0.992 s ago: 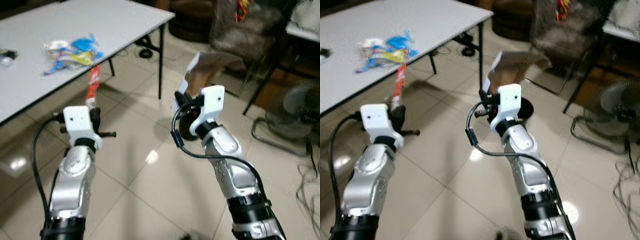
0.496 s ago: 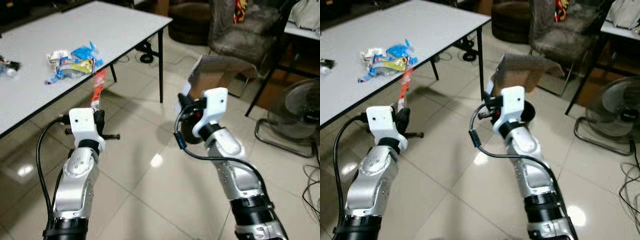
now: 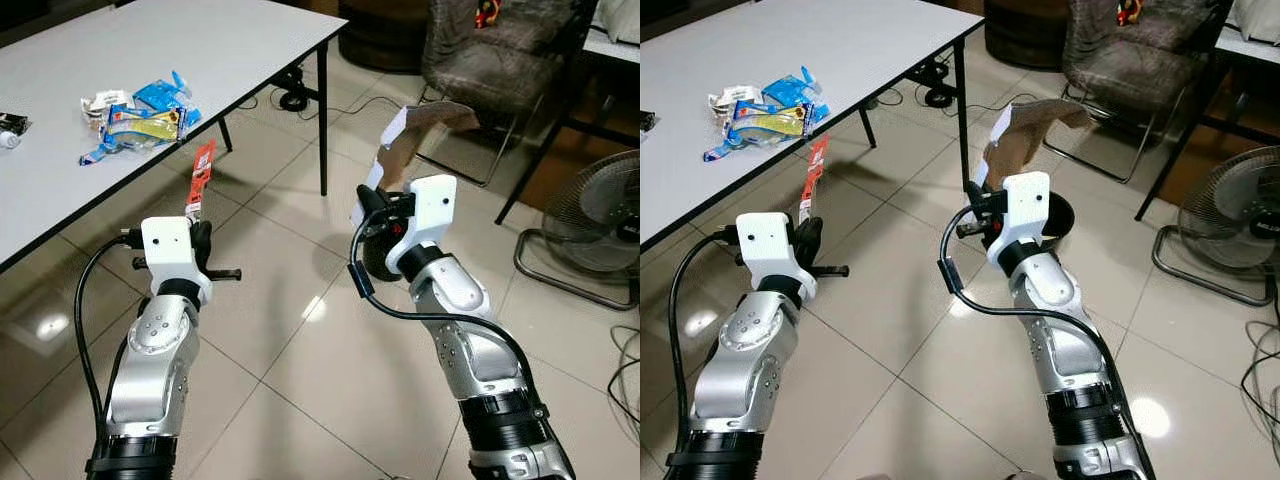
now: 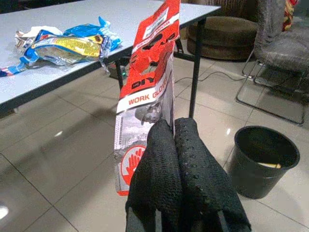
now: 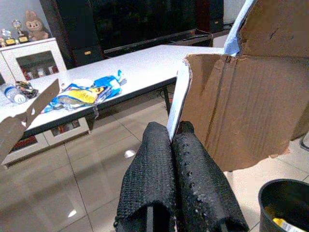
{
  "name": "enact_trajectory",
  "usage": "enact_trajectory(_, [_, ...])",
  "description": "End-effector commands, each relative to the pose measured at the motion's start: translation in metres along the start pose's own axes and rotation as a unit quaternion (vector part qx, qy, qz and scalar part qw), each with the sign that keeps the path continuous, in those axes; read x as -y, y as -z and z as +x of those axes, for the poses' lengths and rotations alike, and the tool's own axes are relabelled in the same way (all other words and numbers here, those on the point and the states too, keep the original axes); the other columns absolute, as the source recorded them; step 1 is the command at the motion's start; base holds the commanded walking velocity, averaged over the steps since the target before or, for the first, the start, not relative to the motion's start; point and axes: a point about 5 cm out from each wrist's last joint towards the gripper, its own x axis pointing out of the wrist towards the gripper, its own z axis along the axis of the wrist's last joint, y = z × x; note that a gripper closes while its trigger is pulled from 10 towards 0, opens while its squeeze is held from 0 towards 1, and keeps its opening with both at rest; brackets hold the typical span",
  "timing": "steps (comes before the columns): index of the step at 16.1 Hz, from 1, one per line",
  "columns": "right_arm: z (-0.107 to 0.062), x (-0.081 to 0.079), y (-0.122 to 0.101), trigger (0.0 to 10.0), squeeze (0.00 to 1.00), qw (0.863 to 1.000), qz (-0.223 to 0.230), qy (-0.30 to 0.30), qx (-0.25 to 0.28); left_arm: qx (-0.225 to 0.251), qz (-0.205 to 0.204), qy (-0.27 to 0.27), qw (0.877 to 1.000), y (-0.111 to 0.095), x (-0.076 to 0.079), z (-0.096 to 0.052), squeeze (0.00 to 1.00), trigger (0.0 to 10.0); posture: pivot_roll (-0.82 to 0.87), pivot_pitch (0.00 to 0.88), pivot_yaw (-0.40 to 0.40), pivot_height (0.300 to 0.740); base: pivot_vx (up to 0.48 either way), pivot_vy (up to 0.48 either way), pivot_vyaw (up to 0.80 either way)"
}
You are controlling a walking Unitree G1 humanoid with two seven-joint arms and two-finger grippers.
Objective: Picking trash to rubbish bin
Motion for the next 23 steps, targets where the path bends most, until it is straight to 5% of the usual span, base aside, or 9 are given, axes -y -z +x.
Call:
enact_trajectory(1, [-0.0007,0.0008,-0.0033,10.0,0.00,1.000,-0.006,0.000,0.004,0.005,0.003,0.005,1.000,-0.0032,0.0012,0.0007,0.00,0.0,-0.06,0.124,0.054,0.740,0.386,0.000,-0.80])
enact_trajectory(23, [-0.0008,-0.0021,-0.0028,10.0,0.00,1.000,-0.008,-0.007,0.007,0.004,0.009,0.004,1.000,-0.0040,-0.0002,0.0006,0.00,0.0,-0.05,0.125,0.058,0.740,0.397,0.000,-0.09])
